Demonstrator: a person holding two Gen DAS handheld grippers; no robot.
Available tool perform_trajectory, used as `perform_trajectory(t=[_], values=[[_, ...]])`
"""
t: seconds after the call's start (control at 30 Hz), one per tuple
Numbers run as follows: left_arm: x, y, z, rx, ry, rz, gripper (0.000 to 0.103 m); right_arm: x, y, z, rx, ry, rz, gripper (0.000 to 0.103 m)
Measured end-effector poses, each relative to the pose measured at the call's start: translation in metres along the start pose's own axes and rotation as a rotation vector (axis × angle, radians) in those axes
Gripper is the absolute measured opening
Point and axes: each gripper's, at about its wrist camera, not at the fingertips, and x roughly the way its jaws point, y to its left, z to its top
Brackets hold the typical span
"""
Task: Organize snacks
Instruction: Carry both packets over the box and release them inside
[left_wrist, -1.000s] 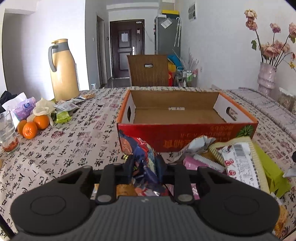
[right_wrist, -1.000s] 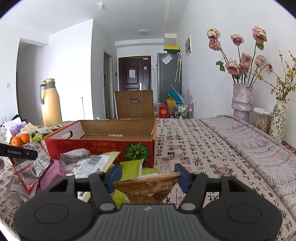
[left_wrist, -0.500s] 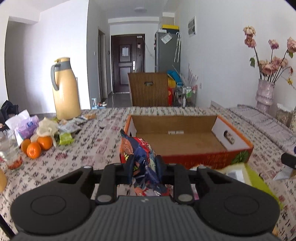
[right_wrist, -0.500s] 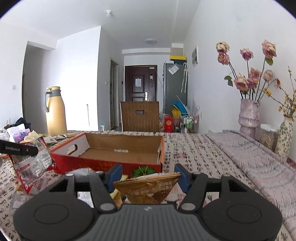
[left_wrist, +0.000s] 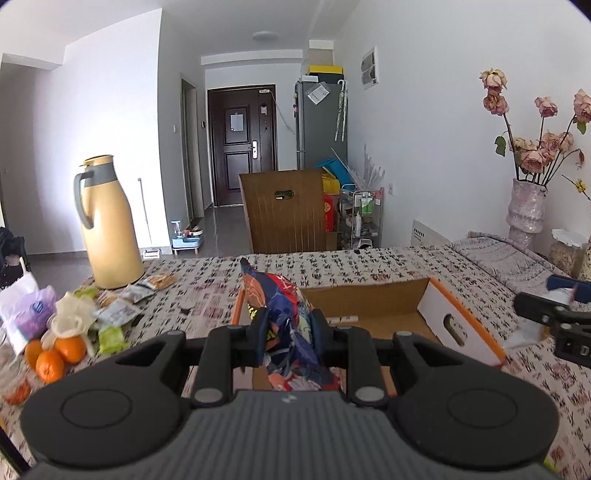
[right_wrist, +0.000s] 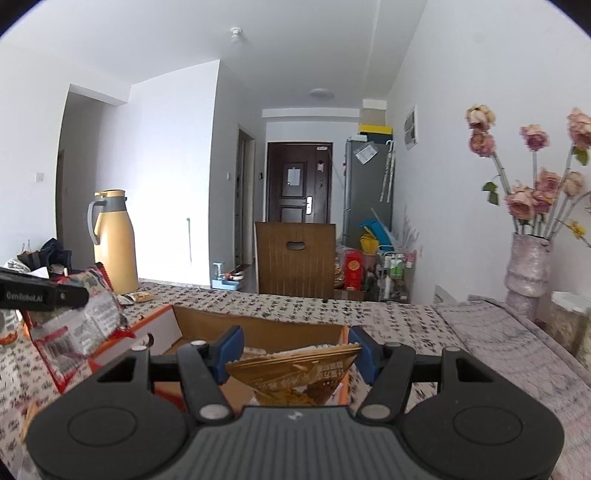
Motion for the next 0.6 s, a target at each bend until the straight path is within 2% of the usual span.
perform_trajectory(t=[0.33,0.6], values=[[0.065,-0.004,0.031,0.016,0.062,0.022,0.024,0.091,0.016,0.032,-0.068,0.073,0.015,0.062],[0.126,-0.003,0.022,0.035,0.168,0.057,0.024,0.157,0.031,0.025,-0.115,0.193,0.004,0.062]])
